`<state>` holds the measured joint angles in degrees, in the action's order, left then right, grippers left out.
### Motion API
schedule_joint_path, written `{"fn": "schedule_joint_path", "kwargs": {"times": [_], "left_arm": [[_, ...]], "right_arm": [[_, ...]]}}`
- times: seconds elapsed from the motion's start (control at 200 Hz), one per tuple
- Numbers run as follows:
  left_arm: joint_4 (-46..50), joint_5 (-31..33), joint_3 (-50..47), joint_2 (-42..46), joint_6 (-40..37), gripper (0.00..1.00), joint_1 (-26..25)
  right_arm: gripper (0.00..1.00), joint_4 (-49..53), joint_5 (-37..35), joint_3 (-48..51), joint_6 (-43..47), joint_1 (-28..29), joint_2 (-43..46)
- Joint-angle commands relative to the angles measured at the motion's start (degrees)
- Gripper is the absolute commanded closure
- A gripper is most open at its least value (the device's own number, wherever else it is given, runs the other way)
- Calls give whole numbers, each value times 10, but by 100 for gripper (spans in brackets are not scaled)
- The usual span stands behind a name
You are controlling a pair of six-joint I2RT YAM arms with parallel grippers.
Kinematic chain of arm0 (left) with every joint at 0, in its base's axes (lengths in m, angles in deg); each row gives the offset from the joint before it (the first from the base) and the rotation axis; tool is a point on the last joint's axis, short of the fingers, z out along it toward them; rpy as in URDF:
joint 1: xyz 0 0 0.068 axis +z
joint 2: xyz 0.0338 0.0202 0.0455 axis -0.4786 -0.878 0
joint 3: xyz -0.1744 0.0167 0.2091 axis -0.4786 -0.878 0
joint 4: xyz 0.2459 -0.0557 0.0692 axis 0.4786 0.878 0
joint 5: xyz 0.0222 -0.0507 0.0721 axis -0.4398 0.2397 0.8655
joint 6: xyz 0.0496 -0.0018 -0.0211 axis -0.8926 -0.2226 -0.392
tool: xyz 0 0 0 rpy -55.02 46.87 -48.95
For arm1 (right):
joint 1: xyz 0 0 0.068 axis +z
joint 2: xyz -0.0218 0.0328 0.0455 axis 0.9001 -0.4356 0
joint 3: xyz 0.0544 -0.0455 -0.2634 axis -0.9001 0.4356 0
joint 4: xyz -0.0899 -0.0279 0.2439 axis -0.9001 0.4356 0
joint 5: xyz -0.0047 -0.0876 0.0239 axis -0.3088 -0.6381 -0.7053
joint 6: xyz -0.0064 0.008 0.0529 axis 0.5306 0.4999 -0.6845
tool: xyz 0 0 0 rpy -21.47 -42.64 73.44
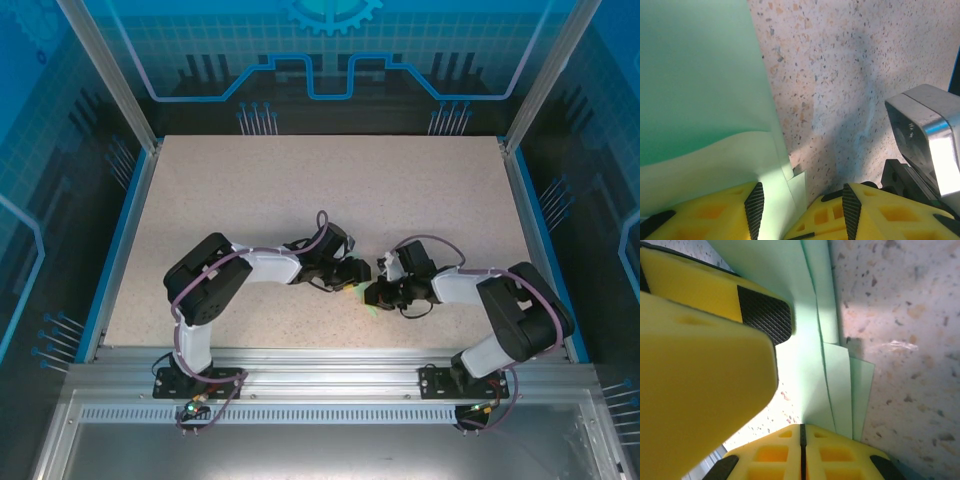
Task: Fold a paper plane with a square sheet of paper (pick it up from the middle)
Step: Fold the wing for the fifth time at the center of the table.
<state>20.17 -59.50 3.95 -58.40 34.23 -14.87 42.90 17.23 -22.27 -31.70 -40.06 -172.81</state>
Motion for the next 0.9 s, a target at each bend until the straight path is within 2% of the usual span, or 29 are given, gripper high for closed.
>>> {"fn": "schedule_joint_path", "kwargs": {"times": [0.0, 0.3, 0.535, 0.72, 0.895], "left_arm": [[46, 7, 7, -27, -11, 51, 0], [46, 6, 7, -33, -6, 51, 2], [41, 0, 8, -35, -6, 51, 2], [44, -4, 8, -34, -9, 51, 2], [36, -9, 8, -36, -8, 51, 1]], "right_arm": [[92, 83, -19, 34, 8, 6, 13], [89, 147, -34, 73, 4, 7, 98], [87, 188, -68, 76, -1, 7, 105], [88, 233, -65, 48, 7, 13, 152], [84, 226, -65, 1, 9, 25, 201]]}}
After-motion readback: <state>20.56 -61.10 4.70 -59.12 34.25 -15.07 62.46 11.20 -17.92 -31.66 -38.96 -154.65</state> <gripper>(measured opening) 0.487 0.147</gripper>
